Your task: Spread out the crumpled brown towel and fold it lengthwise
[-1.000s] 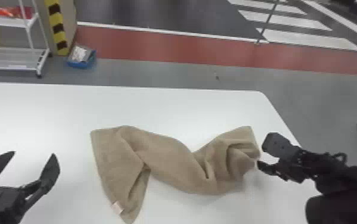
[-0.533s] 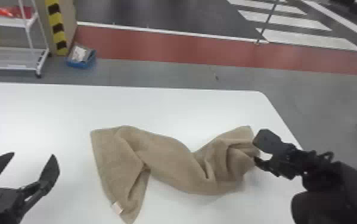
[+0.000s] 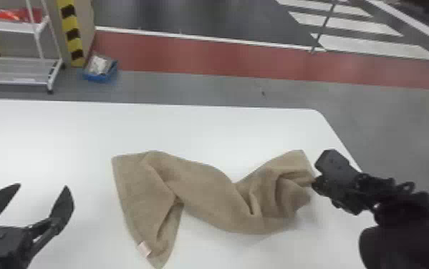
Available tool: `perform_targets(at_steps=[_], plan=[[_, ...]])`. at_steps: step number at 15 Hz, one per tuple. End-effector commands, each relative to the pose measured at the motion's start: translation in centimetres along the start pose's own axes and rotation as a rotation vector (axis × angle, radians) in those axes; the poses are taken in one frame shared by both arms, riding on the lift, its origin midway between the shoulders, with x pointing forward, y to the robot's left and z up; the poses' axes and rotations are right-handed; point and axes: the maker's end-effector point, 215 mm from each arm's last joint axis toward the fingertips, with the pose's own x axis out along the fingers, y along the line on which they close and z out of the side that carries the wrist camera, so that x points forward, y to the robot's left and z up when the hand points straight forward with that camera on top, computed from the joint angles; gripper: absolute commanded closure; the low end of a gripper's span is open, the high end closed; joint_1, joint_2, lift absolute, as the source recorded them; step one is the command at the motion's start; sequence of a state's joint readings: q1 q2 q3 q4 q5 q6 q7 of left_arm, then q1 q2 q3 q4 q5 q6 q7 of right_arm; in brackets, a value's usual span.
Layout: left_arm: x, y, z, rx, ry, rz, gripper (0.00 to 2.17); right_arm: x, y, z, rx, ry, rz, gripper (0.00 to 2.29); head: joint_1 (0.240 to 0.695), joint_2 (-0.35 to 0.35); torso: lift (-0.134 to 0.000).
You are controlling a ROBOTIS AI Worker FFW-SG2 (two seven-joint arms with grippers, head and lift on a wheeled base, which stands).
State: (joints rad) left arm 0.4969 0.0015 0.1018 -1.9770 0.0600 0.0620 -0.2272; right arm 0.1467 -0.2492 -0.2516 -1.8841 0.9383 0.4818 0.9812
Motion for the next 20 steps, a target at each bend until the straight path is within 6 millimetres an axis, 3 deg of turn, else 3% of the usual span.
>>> perform_targets(at_steps=[1, 3, 5, 7, 8, 9, 11, 12, 13, 14, 15, 17, 19, 20], plan=[[0.1, -0.1, 0.0, -0.002, 0.000, -0.002, 0.14, -2.2, -0.5, 0.9, 0.155, -0.103, 0.074, 1.53, 0.695, -0.233, -0.124], [0.0, 0.0, 0.0, -0.002, 0.000, -0.002, 0.14, -6.7, -1.3, 3.4, 0.387, -0.268, 0.260, 1.53, 0.695, -0.227, -0.124], [0.0, 0.0, 0.0, 0.000, 0.000, -0.002, 0.14, -10.0, -6.5, 4.3, 0.744, -0.355, 0.322, 1.53, 0.695, -0.210, -0.124], [0.0, -0.1, -0.1, -0.002, 0.001, -0.004, 0.14, -10.0, -7.5, 2.7, 1.142, -0.254, 0.461, 1.53, 0.695, -0.220, -0.124], [-0.1, -0.2, -0.1, -0.002, 0.000, -0.005, 0.14, -9.3, -8.7, 3.2, 1.165, -0.260, 0.486, 1.53, 0.695, -0.251, -0.124], [-0.2, -0.1, -0.2, -0.002, 0.003, -0.004, 0.14, -8.4, -8.2, 2.9, 1.189, -0.242, 0.503, 1.52, 0.695, -0.260, -0.124], [-0.3, 0.1, -0.2, 0.000, 0.001, 0.001, 0.14, -6.7, -5.6, 3.0, 1.159, -0.163, 0.514, 1.43, 0.695, -0.265, -0.124], [-0.3, 0.1, -0.2, -0.002, 0.001, 0.000, 0.14, -5.9, -3.9, 3.1, 1.144, -0.125, 0.518, 1.09, 0.695, -0.262, -0.124], [-0.2, -0.1, -0.1, -0.001, 0.000, -0.002, 0.14, -4.6, -1.8, 2.2, 1.113, -0.047, 0.484, 0.23, 0.695, -0.257, -0.124], [-0.2, -0.2, -0.1, -0.002, 0.000, -0.005, 0.14, -3.5, -0.5, 0.2, 1.072, 0.054, 0.396, 0.00, 0.695, -0.248, -0.124], [-0.2, -0.2, 0.0, 0.000, -0.003, -0.005, 0.14, -2.7, -0.1, -1.8, 1.000, 0.145, 0.280, 0.00, 0.695, -0.238, -0.124], [-0.2, -0.2, 0.0, 0.000, -0.003, -0.005, 0.14, -3.6, -1.1, -1.4, 0.856, 0.079, 0.215, 0.05, 0.695, -0.256, -0.124], [-0.1, -0.2, 0.0, 0.000, -0.003, -0.005, 0.14, -5.2, -3.6, -0.9, 0.591, -0.011, 0.125, 0.07, 0.695, -0.264, -0.124], [0.0, -0.2, 0.1, 0.000, -0.003, -0.005, 0.14, -5.6, -4.0, -1.7, 0.509, 0.006, 0.096, 0.09, 0.695, -0.268, -0.124]])
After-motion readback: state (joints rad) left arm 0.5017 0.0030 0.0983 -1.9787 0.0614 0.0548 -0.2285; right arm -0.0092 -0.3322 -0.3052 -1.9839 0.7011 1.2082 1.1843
